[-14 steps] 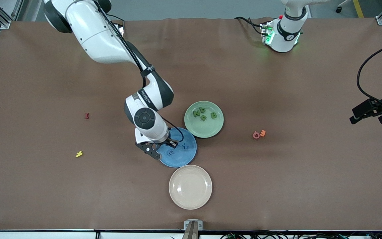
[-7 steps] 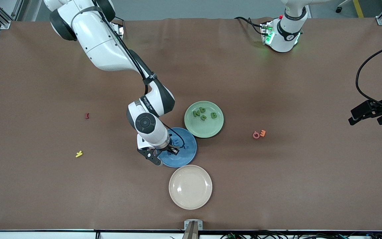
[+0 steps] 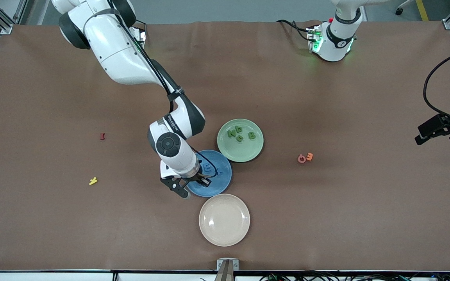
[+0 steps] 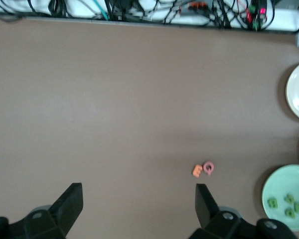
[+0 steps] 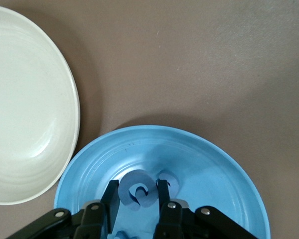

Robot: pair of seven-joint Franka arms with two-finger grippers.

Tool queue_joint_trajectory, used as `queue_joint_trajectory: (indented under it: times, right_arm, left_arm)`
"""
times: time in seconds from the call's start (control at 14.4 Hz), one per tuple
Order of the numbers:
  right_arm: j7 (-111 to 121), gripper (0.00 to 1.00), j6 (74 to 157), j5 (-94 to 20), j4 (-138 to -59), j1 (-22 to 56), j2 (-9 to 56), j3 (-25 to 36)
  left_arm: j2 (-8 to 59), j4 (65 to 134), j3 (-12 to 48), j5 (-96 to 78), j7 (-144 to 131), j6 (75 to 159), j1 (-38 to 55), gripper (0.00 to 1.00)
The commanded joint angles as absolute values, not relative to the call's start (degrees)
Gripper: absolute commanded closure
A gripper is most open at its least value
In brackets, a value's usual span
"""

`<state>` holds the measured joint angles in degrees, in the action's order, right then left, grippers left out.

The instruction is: Sort letters by color into matching plates

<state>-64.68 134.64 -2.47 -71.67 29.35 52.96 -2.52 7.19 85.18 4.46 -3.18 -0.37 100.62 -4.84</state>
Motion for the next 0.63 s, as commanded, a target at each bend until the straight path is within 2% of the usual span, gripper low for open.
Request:
queue_joint_trajectory:
  times: [0.0,0.07,0.56]
  right_arm:
    - [-65.4,0.10,134.6,-2.7,-69.2,29.2,54.3,-2.9]
    - [-65.0,0.00,134.9,-2.4,-69.2,29.6,54.3,-2.9]
    - [-64.8,0.00,134.7,-2.4,-69.2,29.2,54.1,-2.9]
  left_arm:
    - [1.5,91.7,4.7,-2.1,0.3,100.4,-5.1,0.01]
    - [0.3,94.0,4.8,-2.1,0.3,102.1,-5.1,0.01]
    - [0.9,93.3,4.8,-2.3,0.3,103.5,-5.0,0.01]
